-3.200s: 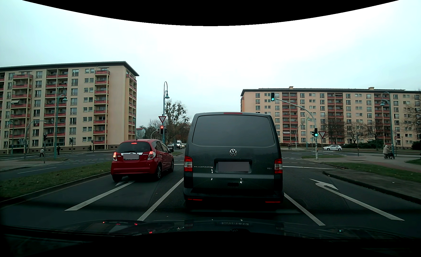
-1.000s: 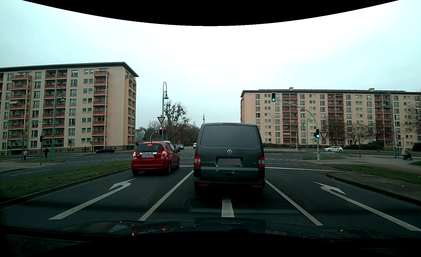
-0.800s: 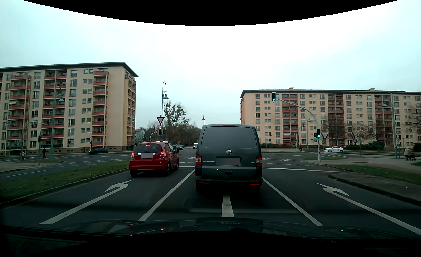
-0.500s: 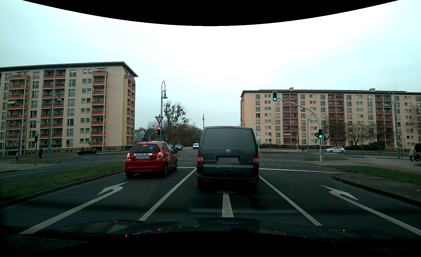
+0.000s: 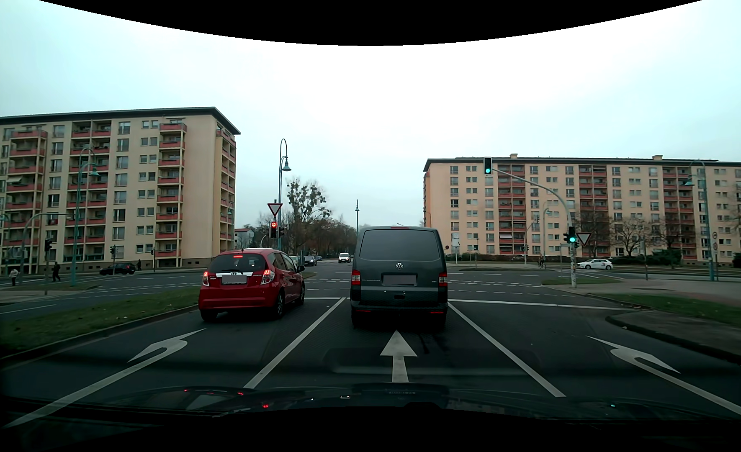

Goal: Follow the waypoints while adhering to traffic rules and regulations

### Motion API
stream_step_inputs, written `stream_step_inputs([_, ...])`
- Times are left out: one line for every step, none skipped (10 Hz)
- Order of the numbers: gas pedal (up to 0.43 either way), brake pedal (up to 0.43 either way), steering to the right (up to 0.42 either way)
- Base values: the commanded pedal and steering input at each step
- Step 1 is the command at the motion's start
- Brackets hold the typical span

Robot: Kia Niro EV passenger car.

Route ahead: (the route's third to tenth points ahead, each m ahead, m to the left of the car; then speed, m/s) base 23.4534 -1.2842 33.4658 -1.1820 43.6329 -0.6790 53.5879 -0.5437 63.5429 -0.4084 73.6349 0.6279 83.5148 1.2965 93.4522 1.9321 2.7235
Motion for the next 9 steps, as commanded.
stream_step_inputs([0.331, 0.0, 0.002])
stream_step_inputs([0.331, 0.0, 0.0])
stream_step_inputs([0.331, 0.0, -0.002])
stream_step_inputs([0.331, 0.0, -0.002])
stream_step_inputs([0.331, 0.0, -0.002])
stream_step_inputs([0.331, 0.0, -0.002])
stream_step_inputs([0.331, 0.0, -0.002])
stream_step_inputs([0.331, 0.0, -0.002])
stream_step_inputs([0.331, 0.0, -0.002])
